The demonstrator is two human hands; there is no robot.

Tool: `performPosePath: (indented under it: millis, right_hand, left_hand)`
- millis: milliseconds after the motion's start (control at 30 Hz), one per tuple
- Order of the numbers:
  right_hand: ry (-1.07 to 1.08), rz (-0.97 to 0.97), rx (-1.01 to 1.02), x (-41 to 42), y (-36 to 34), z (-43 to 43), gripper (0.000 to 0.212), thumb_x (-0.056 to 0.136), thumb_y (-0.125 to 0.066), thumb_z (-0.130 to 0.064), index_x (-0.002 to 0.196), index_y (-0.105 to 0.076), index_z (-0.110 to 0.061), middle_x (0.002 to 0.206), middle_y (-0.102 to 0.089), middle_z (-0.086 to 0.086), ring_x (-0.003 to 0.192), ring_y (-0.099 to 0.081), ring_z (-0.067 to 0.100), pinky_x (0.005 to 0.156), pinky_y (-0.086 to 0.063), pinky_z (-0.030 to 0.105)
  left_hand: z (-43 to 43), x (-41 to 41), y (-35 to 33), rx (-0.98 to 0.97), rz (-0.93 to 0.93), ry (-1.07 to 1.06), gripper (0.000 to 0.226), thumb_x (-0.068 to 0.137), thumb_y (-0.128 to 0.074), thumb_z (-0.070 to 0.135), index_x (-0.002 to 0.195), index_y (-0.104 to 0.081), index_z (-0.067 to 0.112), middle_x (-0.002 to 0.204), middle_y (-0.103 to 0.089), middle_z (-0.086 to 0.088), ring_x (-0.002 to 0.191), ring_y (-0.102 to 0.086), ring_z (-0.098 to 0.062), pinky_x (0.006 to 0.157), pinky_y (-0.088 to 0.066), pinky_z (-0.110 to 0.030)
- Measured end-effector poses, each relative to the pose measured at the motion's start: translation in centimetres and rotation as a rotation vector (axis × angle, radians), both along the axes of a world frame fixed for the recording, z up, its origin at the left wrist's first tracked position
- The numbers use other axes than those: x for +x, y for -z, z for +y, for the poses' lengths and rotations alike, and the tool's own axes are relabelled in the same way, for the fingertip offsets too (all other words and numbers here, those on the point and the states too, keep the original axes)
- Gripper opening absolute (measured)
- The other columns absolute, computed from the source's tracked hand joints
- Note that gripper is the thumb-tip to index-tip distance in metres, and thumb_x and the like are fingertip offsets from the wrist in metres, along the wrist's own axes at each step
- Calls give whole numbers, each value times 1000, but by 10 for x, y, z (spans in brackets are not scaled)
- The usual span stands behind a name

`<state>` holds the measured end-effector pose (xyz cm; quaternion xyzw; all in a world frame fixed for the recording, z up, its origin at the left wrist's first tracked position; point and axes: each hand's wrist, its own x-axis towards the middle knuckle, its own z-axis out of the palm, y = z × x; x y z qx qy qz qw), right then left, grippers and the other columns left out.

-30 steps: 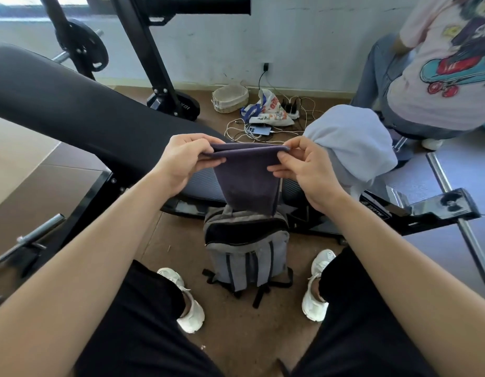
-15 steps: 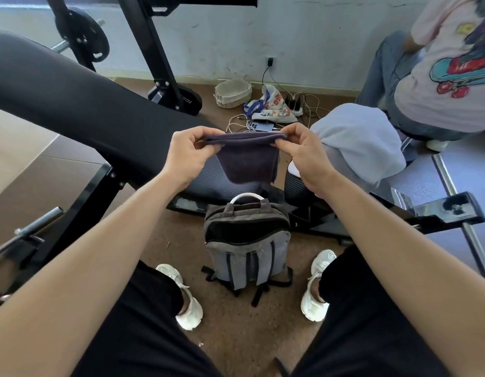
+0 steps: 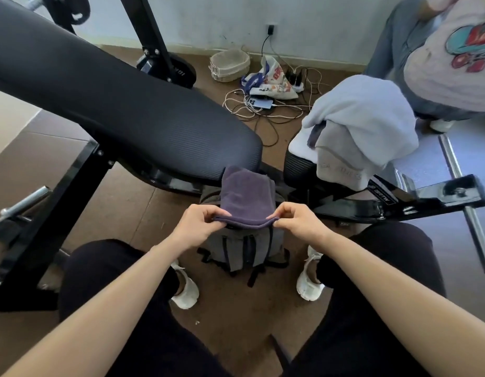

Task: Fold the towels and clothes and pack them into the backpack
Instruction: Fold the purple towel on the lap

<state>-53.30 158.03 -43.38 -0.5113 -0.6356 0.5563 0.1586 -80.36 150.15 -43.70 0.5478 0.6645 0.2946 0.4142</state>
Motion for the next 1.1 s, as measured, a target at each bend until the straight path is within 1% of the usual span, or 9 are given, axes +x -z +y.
performPosePath:
  millis: [133, 233, 300, 467, 700, 800, 900, 1000, 1100]
  right_hand:
    - [9, -20, 67, 1, 4, 14, 19, 85, -75, -2, 81, -71, -20, 80, -73, 1, 78, -66, 11, 76, -50, 27]
    - [78, 6, 122, -3, 8, 29, 15, 88, -75, -7, 85, -72, -22, 84, -75, 8, 80, -67, 14, 77, -53, 31]
    - [126, 18, 168, -8, 9, 44, 17, 90, -74, -9, 85, -71, -25, 82, -75, 3, 80, -68, 13, 78, -55, 33]
    - [254, 13, 258, -31, 10, 87, 8, 90, -74, -14, 97, -73, -17, 82, -74, 6, 79, -69, 16, 76, -56, 30]
    - [389, 44, 261, -56, 26, 141, 12, 91, -71, -15, 101, -65, -19, 76, -69, 1, 68, -63, 11, 67, -52, 28]
    - [398, -11, 233, -61, 34, 157, 21, 92, -69, -14, 112, -63, -17, 86, -73, 9, 66, -66, 16, 66, -55, 32]
    - [316, -177, 135, -60, 46, 162, 51, 91, -70, -21, 139, -54, -16, 112, -71, 6, 99, -69, 22, 93, -54, 40]
    - [234, -321, 80, -58, 52, 154, 57, 89, -71, -23, 143, -53, -13, 130, -63, 10, 122, -60, 26, 102, -45, 34]
    - [156, -390, 86, -58, 55, 140, 61, 87, -73, -26, 143, -53, -13, 136, -62, 11, 126, -58, 30, 104, -46, 37]
  left_hand:
    - [9, -2, 4, -39, -92, -40, 30, 89, -71, -9, 95, -76, 19, 75, -75, 9, 69, -69, -5, 66, -54, -16]
    - [28, -10, 7, 52, -42, -63, 22, 88, -78, 6, 97, -78, 26, 81, -76, 7, 70, -65, -4, 70, -54, -22]
    - [45, -14, 9, 111, -24, -117, 19, 85, -82, 16, 95, -78, 32, 82, -76, 7, 69, -65, -4, 72, -55, -26]
    - [96, -14, 11, 151, -82, -256, 21, 87, -79, 7, 93, -75, 27, 77, -72, 0, 54, -60, -8, 57, -53, -24]
    - [150, -18, 21, 187, -146, -390, 21, 91, -74, 5, 108, -71, 15, 87, -72, -2, 56, -63, -10, 56, -53, -22]
    - [161, -16, 33, 118, -199, -439, 28, 91, -73, 4, 117, -69, 13, 102, -75, -7, 69, -69, -14, 72, -60, -28]
    - [161, -14, 43, -19, -52, -473, 44, 84, -77, 16, 127, -69, 17, 121, -72, 1, 100, -69, -8, 102, -53, -34]
    - [154, -10, 45, -54, 9, -506, 35, 84, -73, 12, 118, -72, 19, 103, -70, 12, 79, -60, 20, 93, -48, -20]
    - [147, -10, 47, -82, 76, -507, 21, 81, -74, 20, 100, -71, 28, 96, -72, 12, 87, -68, 2, 94, -53, -30]
